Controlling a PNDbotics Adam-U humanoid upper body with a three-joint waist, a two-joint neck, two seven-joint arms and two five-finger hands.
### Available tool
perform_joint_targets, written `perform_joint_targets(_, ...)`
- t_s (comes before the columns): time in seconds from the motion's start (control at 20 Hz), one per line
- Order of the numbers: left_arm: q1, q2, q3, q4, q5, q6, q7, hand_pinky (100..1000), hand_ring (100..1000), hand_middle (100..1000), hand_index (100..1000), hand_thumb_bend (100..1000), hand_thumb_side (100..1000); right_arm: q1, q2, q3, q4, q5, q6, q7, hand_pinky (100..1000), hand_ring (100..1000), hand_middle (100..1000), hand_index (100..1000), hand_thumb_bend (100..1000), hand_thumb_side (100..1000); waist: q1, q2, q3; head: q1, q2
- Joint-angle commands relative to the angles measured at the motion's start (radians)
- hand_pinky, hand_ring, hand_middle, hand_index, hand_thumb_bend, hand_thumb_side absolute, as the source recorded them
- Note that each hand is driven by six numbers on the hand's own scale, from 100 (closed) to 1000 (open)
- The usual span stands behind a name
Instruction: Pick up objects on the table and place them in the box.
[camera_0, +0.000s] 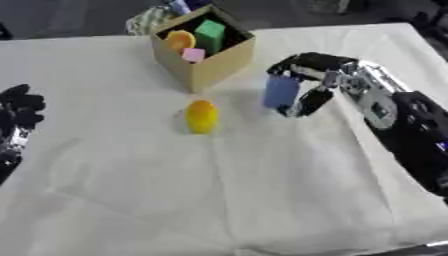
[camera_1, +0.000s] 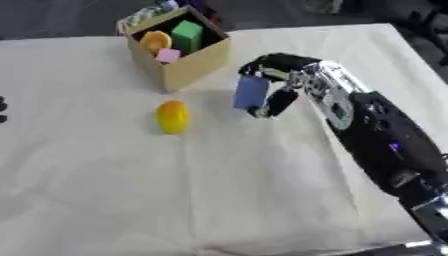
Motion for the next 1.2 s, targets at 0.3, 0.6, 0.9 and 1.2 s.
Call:
perform_joint_targets(0.3,-0.014,0.012,0.006,-0.010,0.005,-0.001,-0.001,778,796,724,897,243,670,-0.191,0.064,-0.051,0.061,0.059,0.019,-0.018,647,585,348,801,236,164,0.006,-0.028,0.017,-0.002,0.005)
perform_joint_targets(0.6,-0.029,0.005,-0.003,-0.012,0.009,-0.003,-0.010,778,795,724,897,242,669,-0.349,0.228,-0.151,0.289,0.223,0.035,-0.104,639,580,381,822,175,153,0.012,-0.016,0.061,-0.022,0.005)
perform_joint_targets(0.9,-0.045,-0.001,-0.015,-0.012,0.016,-0.004,-0.021,778,795,724,897,242,669,-0.434,0.358,-0.273,0.490,0.415,0.117,-0.265,660,613,480,904,154,147,0.017,-0.007,0.117,-0.052,0.005)
perform_joint_targets(1.2,-0.053,-0.006,-0.023,-0.011,0.020,-0.004,-0.031,778,795,723,897,242,668,-0.448,0.416,-0.332,0.610,0.559,0.211,-0.350,758,792,863,1000,182,374,0.020,-0.002,0.142,-0.072,0.005)
